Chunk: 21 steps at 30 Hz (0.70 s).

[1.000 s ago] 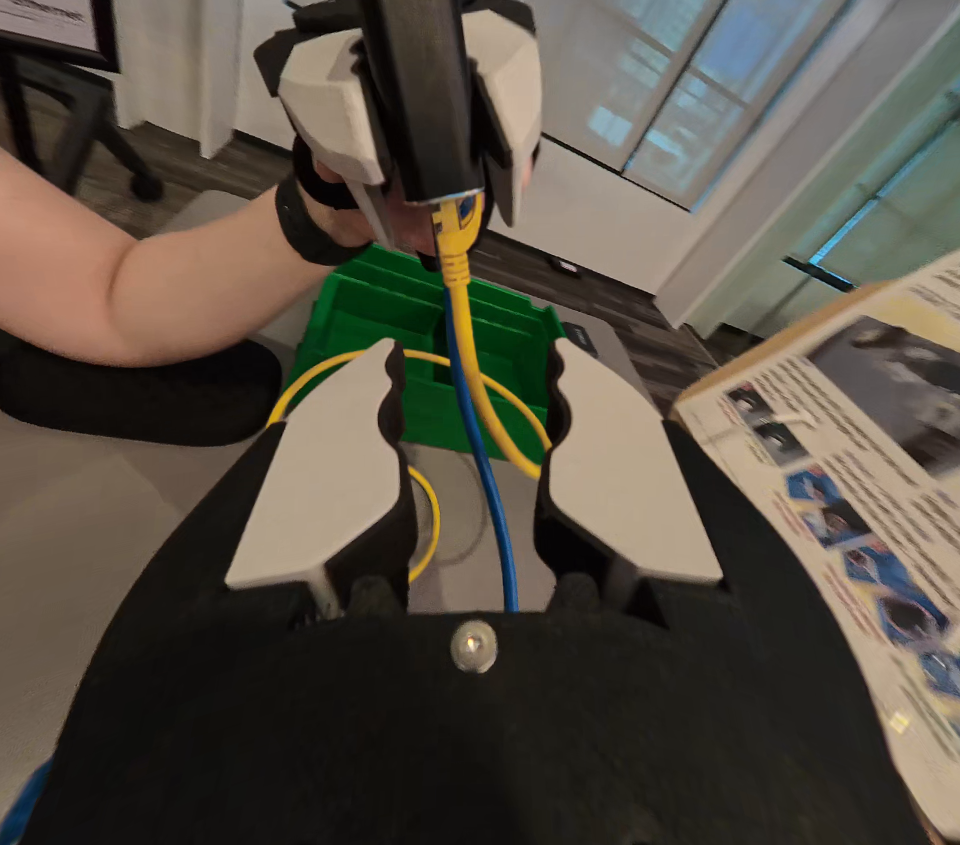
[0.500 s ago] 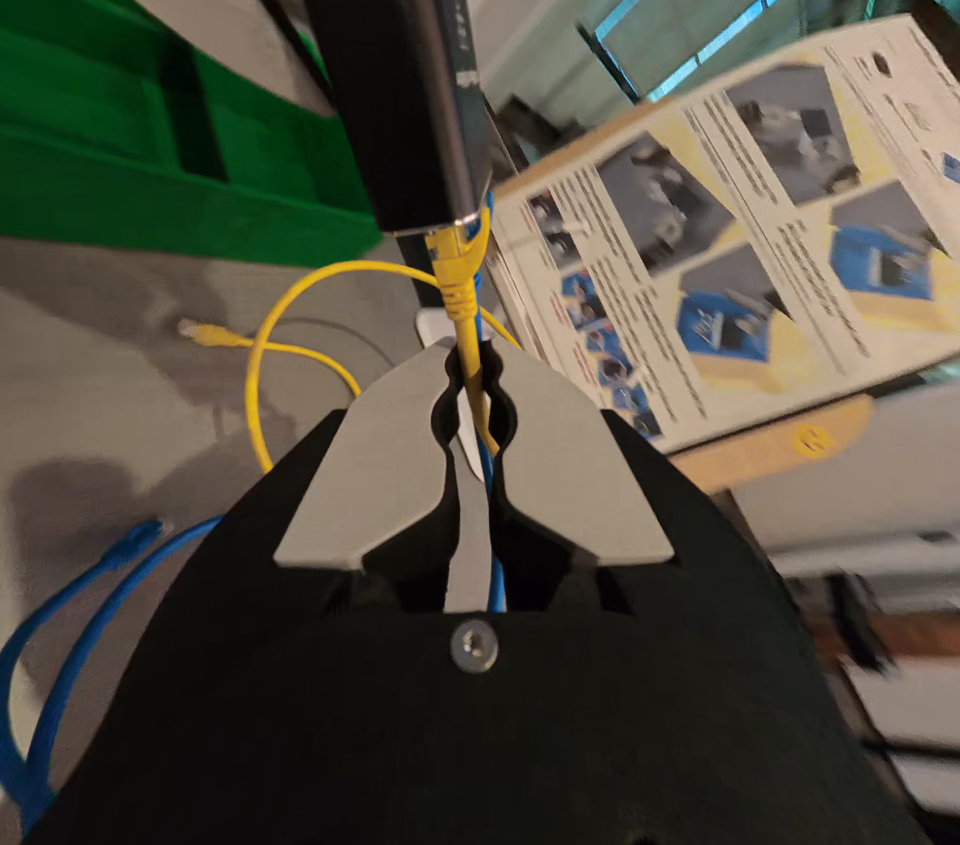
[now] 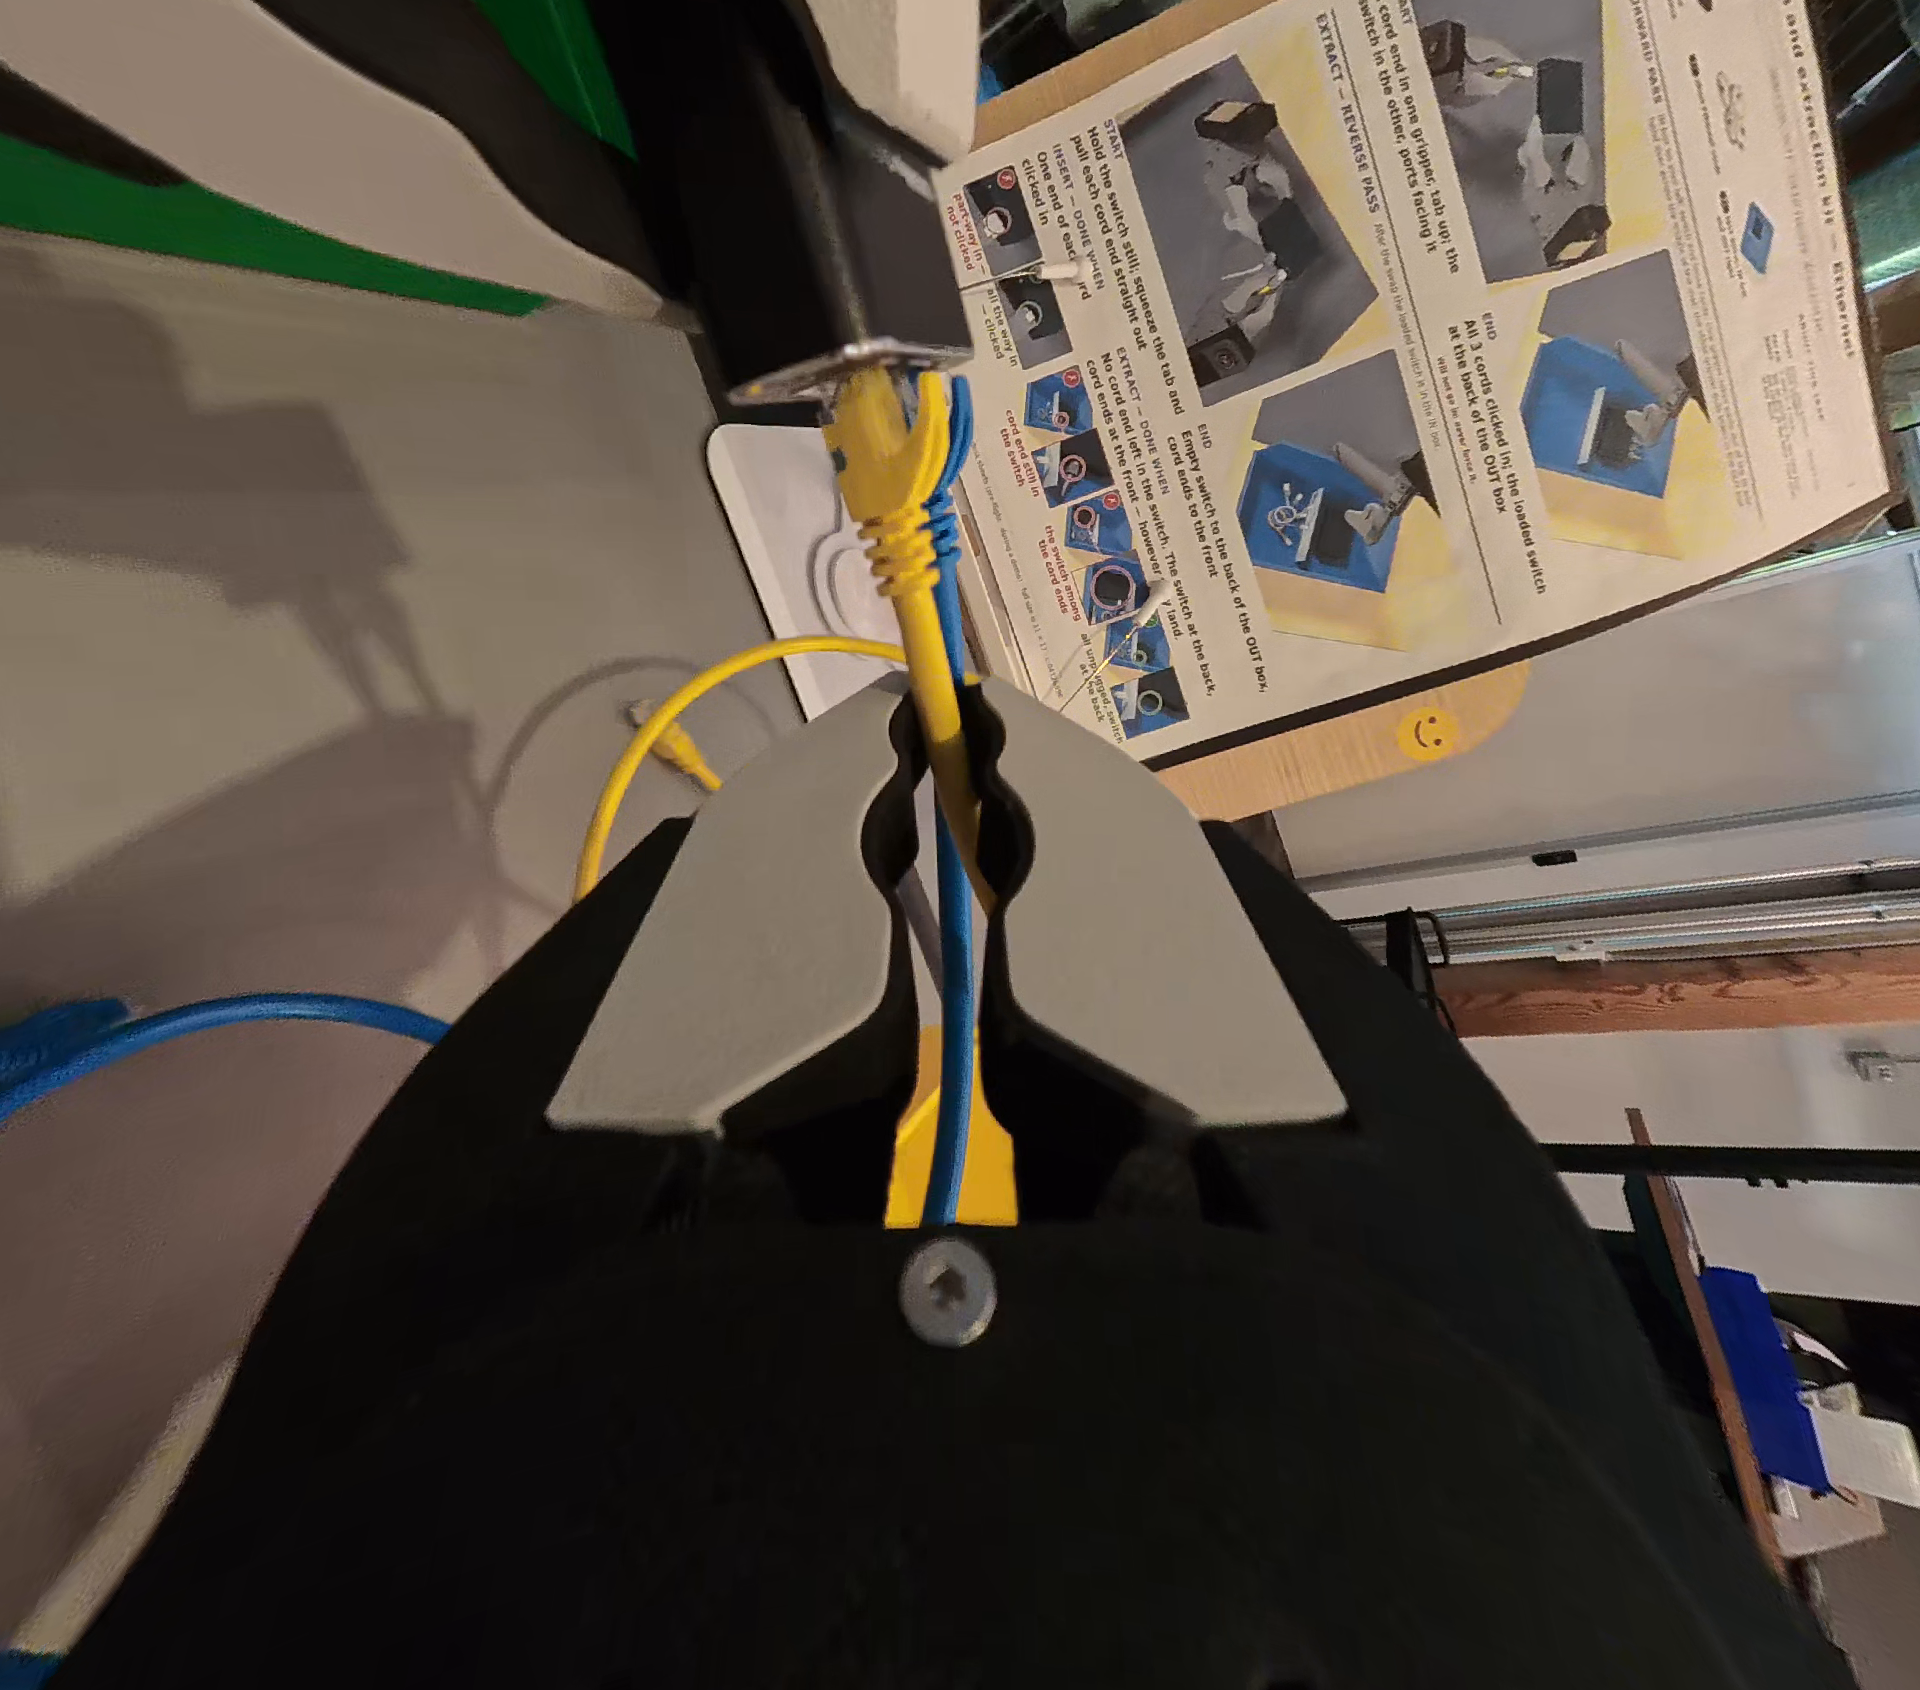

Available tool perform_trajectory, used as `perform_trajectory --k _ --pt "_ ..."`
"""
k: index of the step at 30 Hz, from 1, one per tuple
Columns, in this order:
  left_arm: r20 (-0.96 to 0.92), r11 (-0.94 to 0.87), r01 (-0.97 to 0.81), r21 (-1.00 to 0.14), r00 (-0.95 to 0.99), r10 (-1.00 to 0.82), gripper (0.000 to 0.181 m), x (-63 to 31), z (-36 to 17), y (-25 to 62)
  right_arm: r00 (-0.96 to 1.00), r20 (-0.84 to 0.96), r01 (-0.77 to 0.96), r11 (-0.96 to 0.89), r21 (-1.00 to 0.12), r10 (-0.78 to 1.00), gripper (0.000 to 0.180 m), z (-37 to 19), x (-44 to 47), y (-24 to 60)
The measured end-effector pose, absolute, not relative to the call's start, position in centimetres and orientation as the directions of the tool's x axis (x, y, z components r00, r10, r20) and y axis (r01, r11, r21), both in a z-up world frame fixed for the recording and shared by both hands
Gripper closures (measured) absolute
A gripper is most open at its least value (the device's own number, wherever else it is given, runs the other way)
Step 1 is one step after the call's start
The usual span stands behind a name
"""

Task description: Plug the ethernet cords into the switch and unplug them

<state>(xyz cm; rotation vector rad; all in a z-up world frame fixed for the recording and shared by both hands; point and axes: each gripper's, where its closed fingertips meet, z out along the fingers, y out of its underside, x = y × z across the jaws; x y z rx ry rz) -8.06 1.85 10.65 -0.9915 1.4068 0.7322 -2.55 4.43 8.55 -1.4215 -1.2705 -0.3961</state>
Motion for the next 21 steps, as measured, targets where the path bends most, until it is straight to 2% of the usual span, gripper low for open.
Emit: perform_trajectory --k 10,18,21 --pt "-0.999 0.303 -0.952 -0.036 0.046 0.025 0.148 -9.5 11.1 5.2 0.295 0.861 0.866 0.266 -0.424 0.415 0.173 9.9 -3.9 1.6" --pt "-0.983 0.442 -0.895 -0.059 0.129 0.130 0.152 -8.2 11.8 5.5 0.284 0.861 0.872 0.260 -0.415 0.422 0.173 10.2 -3.4 0.7" --pt "-0.978 0.512 -0.849 -0.129 0.193 0.073 0.155 -7.8 11.7 5.1 0.299 0.813 0.829 0.286 -0.481 0.499 0.165 10.4 -3.7 -0.6"
